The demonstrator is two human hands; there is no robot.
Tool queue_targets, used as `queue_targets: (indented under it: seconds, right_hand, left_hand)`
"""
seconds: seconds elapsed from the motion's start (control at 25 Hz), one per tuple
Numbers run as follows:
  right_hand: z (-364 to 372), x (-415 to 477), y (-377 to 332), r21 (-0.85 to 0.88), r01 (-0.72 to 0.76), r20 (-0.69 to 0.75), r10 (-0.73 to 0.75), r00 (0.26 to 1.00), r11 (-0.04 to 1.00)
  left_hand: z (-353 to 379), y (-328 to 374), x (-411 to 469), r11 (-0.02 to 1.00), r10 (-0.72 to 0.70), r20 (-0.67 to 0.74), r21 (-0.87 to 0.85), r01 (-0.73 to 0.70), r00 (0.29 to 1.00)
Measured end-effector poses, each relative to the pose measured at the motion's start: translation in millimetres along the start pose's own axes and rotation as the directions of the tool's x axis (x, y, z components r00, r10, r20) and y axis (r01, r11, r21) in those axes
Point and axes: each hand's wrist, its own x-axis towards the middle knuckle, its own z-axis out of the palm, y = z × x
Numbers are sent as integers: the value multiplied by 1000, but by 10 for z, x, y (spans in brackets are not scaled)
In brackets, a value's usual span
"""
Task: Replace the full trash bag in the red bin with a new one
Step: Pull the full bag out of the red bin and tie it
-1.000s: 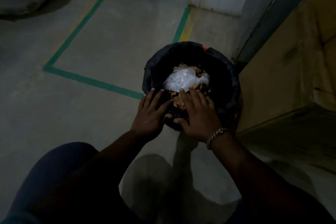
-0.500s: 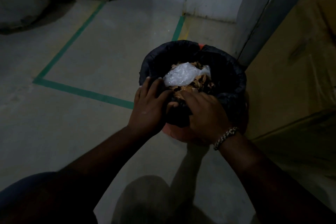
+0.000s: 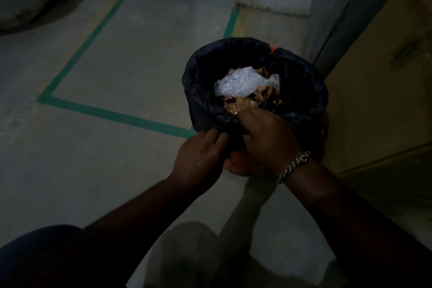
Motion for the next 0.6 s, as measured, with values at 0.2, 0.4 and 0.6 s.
queue_targets:
  seconds: [0.2,0.4,0.6]
  right_hand:
    - [69,-12,-54,39,-8,21,7,1000,999]
    - [78,-60,-53,6,23,33,-23,999,1000]
    - [-27,-18,50,47,24,142,-31,989,999]
  left_hand:
    - [175,-116,5,999,-31,-23,-13,30,999]
    - [123,-147,60,989,107,-145,-87,-120,984]
    - [-166,-89,151,947,230,-336,-140,-290,914]
